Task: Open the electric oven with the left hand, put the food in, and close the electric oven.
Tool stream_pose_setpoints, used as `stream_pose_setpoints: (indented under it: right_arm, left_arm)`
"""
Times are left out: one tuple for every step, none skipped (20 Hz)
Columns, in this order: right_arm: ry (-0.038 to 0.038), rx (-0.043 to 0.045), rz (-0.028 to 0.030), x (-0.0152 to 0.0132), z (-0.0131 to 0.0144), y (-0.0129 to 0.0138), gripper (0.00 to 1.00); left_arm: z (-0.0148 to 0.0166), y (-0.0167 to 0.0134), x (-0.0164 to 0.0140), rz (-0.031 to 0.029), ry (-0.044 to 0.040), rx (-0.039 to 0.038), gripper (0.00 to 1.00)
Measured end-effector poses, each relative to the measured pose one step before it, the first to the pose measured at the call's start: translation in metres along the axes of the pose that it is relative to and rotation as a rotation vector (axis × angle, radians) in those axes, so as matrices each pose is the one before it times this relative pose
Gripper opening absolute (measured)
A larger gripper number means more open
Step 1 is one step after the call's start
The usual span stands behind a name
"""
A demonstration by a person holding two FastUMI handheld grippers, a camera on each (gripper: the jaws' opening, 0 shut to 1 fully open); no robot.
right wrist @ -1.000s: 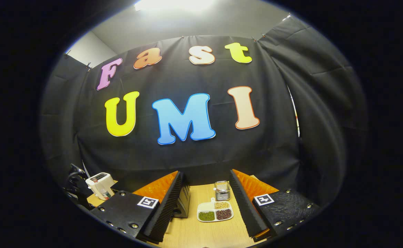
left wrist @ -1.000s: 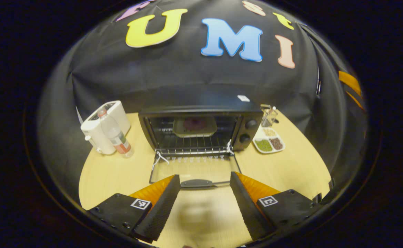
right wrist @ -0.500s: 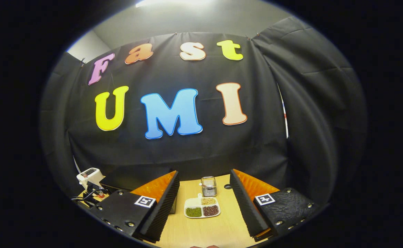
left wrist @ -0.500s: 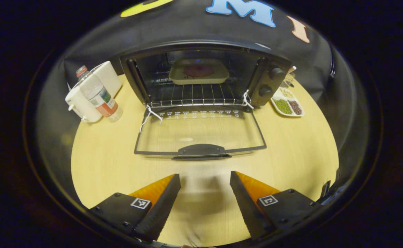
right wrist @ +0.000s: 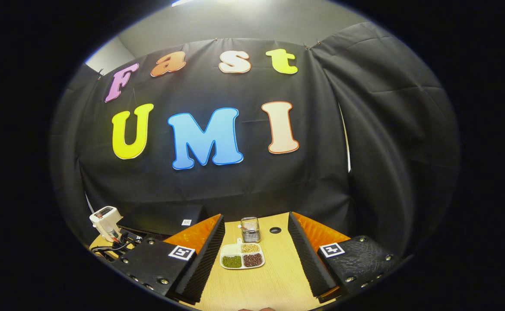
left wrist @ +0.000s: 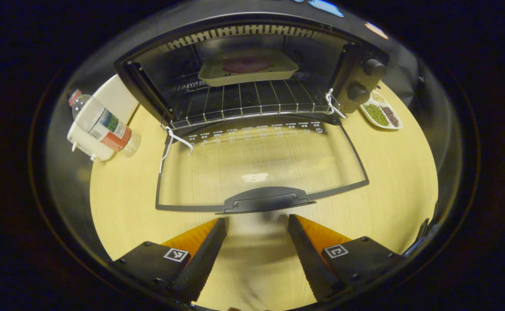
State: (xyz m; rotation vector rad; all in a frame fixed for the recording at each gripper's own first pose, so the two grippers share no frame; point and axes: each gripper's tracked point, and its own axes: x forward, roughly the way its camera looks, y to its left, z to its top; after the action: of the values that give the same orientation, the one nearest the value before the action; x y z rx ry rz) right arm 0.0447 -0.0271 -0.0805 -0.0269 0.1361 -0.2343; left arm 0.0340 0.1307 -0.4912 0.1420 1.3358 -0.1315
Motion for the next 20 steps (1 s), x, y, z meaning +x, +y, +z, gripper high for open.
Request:
stream_pose_setpoints:
  right_arm:
    - [0.00162, -0.00206, -0.0015, -0.00139, 0.00003, 0.0, 0.89]
    - [0.003, -0.00275, 0.00013, -0.00038, -0.00061, -0.00001, 0.9]
    - [0.00193, -0.00424, 0.0007, -0.00041, -0.00031, 0.00029, 0.9]
    - [0.00297, -0.00463, 0.00093, -0.00021, -0.00027, 0.00029, 0.9]
    - [0.00003, -0.00049, 0.00272, 0.00055, -0.0007, 0.00092, 0.9]
    - [0.002, -0.00048, 0.0025, -0.00048, 0.00088, 0.00156, 0.89]
    - [0.00241, -0.00132, 0.00432, 0.00001, -0.0014, 0.00138, 0.9]
    - [0.00373, -0.00271, 0.00273, 0.00064, -0.00066, 0.00143, 0.89]
    - [0.00256, -0.00298, 0.00303, -0.00028, -0.00112, 0.00097, 0.9]
    - [0.00308, 0.00005, 0.00316, 0.0005, -0.00045, 0.00166, 0.89]
    - [0.00459, 0.00173, 0.00427, 0.00095, -0.00135, 0.00194, 0.89]
    - [0.00359, 0.00169, 0.00466, 0.00028, -0.00017, 0.002, 0.9]
    - [0.00138, -0.00019, 0.00408, 0.0012, -0.00005, 0.00167, 0.9]
    - [-0.0025, -0.00145, 0.00354, 0.00033, 0.00123, 0.00154, 0.9]
    - [-0.00417, -0.00273, 0.00236, -0.00006, 0.00162, 0.00099, 0.9]
    - [-0.00086, -0.00188, 0.00208, 0.00039, 0.00039, 0.00078, 0.89]
    - [0.00331, 0.00126, 0.00586, 0.00065, -0.00233, 0.00226, 0.89]
    - [0.00363, 0.00418, 0.00675, -0.00062, -0.00099, 0.00292, 0.9]
    - [0.00318, 0.00385, 0.00566, -0.00007, -0.00099, 0.00241, 0.9]
    - [0.00104, 0.00182, 0.00517, -0.00019, -0.00057, 0.00247, 0.89]
  left_arm:
    - [-0.00188, -0.00082, 0.00164, -0.0038, 0.01456, -0.00721, 1.0]
    - [0.00057, -0.00021, 0.00182, -0.00294, 0.00593, -0.00334, 0.99]
    - [-0.00028, -0.00012, 0.00098, -0.00086, 0.00612, -0.00173, 0.98]
    - [-0.00019, -0.00037, 0.00158, 0.00071, 0.00496, 0.00358, 1.0]
    - [-0.00027, -0.00044, 0.00178, 0.00215, 0.00427, 0.00598, 1.0]
    - [0.0003, -0.0002, 0.00197, 0.00166, 0.00624, 0.00345, 1.0]
    - [0.00003, -0.00057, 0.00124, 0.00038, 0.00561, -0.00323, 0.98]
    - [0.00059, -0.00099, 0.00182, -0.00003, 0.00724, -0.00817, 0.98]
    - [0.00083, 0.00027, 0.00071, 0.0024, -0.00467, -0.01524, 1.0]
    - [0.00061, -0.00054, 0.00018, -0.00209, 0.00405, -0.01587, 0.98]
    - [0.00047, -0.0001, -0.00004, -0.00029, 0.00005, -0.01316, 0.98]
    - [0.00095, -0.00005, 0.00047, -0.00217, 0.00009, -0.00656, 0.98]
    - [0.00119, -0.00056, -0.00071, -0.00222, 0.00191, -0.00409, 0.98]
    - [0.0001, -0.00003, -0.00211, -0.00169, -0.00578, -0.00044, 0.98]
    - [-0.00077, 0.00076, -0.00191, -0.00142, -0.00832, 0.00275, 0.98]
    - [0.00081, 0.00019, -0.00301, -0.00344, -0.00972, 0.00191, 1.0]
    - [0.00034, -0.00019, -0.00452, -0.00522, -0.00976, 0.00012, 1.0]
    - [0.00135, -0.00027, -0.00437, -0.00617, -0.00909, -0.00176, 1.0]
    - [0.00079, 0.00006, -0.00541, -0.00409, -0.01174, -0.00201, 1.0]
    - [0.00163, -0.00035, -0.00598, -0.00383, -0.01377, 0.00271, 1.0]
